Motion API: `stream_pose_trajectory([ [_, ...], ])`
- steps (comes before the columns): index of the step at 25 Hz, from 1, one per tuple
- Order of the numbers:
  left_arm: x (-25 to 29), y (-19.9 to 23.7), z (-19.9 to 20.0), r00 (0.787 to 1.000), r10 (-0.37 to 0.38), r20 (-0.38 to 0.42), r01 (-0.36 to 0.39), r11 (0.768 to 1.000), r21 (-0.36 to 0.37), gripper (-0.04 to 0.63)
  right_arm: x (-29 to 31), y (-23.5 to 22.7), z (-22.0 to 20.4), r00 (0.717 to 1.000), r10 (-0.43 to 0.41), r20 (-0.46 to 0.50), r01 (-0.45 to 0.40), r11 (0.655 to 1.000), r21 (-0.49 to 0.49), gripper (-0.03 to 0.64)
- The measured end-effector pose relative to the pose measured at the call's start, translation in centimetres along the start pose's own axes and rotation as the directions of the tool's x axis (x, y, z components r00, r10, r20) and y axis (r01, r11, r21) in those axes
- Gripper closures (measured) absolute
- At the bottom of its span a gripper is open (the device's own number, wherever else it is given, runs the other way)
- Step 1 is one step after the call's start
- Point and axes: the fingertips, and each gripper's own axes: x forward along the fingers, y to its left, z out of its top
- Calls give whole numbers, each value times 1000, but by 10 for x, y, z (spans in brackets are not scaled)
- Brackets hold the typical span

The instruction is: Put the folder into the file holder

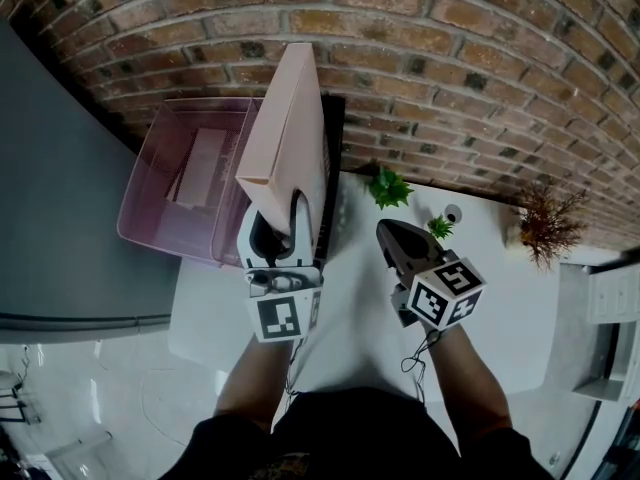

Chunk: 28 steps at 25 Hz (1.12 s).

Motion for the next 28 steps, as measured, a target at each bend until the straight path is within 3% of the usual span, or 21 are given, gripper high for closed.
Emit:
stream_pose_trajectory([
  [2,2,-4,4,1000,-20,5,20,1000,20,433,1,1,0,1000,3,2,-3,1000,2,614],
  [8,3,-7,-5,994,-7,-108,17,996,89,422,1,2,2,1000,8,11,-8,1000,4,614],
  [16,8,-6,-9,966,-26,-259,41,998,55,407,-1,7,6,1000,20,21,-20,1000,8,614],
  [22,21,-6,-12,911,-86,-403,97,995,7,357,-4,9,7,999,24,22,-25,1000,12,614],
  [28,44,-9,-1,869,-122,-480,157,987,32,356,-6,9,8,999,26,26,-27,999,24,614],
])
